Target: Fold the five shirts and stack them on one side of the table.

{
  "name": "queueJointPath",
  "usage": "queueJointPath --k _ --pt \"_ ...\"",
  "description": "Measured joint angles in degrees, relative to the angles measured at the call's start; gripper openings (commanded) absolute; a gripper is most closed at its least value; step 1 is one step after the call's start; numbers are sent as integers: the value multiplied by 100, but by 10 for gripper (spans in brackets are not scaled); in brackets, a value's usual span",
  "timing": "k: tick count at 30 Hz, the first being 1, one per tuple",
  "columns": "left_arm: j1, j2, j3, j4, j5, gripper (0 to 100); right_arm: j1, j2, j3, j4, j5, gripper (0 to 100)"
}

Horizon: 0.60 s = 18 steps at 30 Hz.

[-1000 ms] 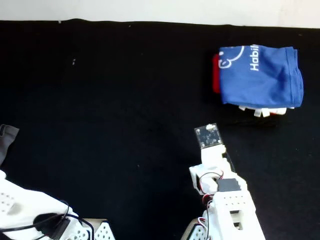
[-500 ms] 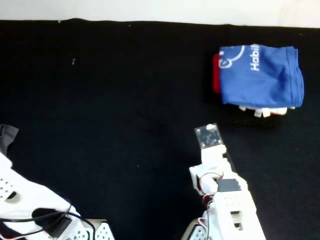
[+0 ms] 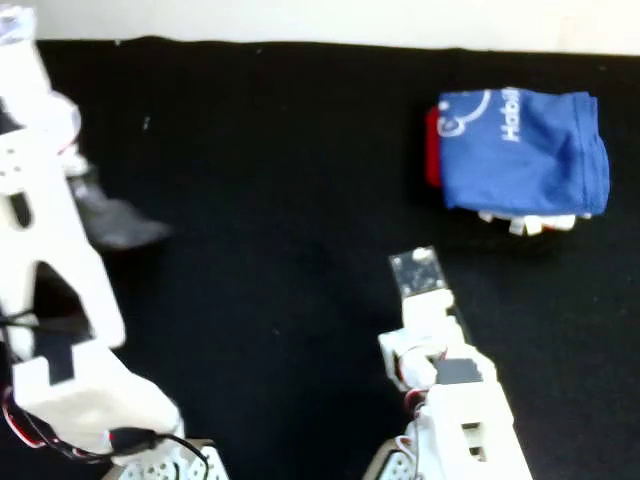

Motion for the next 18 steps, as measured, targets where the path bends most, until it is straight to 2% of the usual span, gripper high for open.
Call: queueJointPath --k 5,9,13,18 --pt "1222 -923 -527 0 0 8 0 0 0 -18 0 157" --pt "1916 -1398 -1073 0 97 8 0 0 0 -18 0 157" --pt "2295 -1556 -1143 53 369 9 0 0 0 -18 0 157" --pt "2488 -1556 -176 -18 440 10 0 0 0 -18 0 157"
